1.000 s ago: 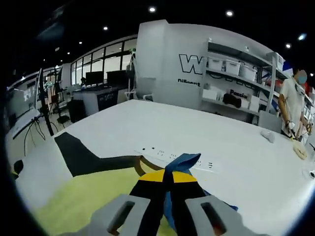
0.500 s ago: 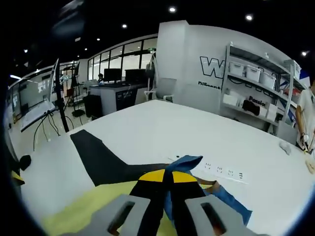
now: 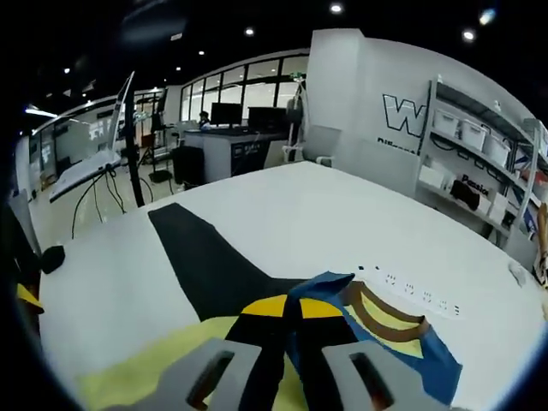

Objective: Fold the garment on the visible template until the final outline fits inside the template.

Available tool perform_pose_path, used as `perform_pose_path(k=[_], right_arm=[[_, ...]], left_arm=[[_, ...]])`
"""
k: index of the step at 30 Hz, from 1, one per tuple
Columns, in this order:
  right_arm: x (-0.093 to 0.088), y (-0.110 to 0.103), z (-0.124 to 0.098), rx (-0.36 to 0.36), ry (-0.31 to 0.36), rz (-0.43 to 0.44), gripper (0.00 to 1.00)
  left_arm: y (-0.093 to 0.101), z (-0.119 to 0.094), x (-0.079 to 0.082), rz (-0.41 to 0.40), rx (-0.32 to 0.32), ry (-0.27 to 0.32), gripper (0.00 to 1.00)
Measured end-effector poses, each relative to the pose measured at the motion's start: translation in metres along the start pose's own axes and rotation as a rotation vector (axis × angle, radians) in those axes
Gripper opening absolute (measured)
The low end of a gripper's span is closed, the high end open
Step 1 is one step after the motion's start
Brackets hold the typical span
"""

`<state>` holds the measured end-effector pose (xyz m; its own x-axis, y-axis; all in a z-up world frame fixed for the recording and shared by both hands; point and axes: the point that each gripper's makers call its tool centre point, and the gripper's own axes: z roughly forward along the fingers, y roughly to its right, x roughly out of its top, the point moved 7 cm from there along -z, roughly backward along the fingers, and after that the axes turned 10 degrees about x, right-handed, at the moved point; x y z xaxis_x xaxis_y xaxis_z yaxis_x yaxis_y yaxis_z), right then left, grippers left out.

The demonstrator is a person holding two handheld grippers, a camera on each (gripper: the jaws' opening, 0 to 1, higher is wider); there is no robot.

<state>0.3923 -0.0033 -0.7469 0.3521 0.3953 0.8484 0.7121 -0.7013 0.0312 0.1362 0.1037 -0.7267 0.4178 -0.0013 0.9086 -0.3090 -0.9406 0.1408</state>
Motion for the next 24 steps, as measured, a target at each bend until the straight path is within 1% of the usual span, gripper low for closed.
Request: perform_pose_path(k=[3,5,11,16,21,24], right_arm=[[-0.007,-0.002,0.007,0.001,-0.026,-0.003,0.0],[-0.019,-0.006,0.018,0.009,-0.073,0.007,0.0],[-0.036,-0.016,0.033,0.032,-0.121,0.01,0.0],[-0.042,-0.021,0.039,0.051,-0.131,0.02,0.01],[-0.042,-0.024,0.043,0.083,-0.119,0.041,0.02],[-0.042,-0.026,0.044,0.099,-0.111,0.054,0.05]], left_arm=[[0.0,0.0,-0.001,0.0,-0.001,-0.006,0.95],[0.001,0.0,-0.002,0.003,-0.005,-0.012,0.95],[0.0,0.001,-0.003,-0.006,-0.008,-0.02,0.93],[0.0,0.002,-0.004,-0.007,-0.009,-0.029,0.93],[0.0,0.002,-0.005,-0.008,-0.012,-0.037,0.92],[0.001,0.003,-0.005,-0.007,-0.015,-0.039,0.92]])
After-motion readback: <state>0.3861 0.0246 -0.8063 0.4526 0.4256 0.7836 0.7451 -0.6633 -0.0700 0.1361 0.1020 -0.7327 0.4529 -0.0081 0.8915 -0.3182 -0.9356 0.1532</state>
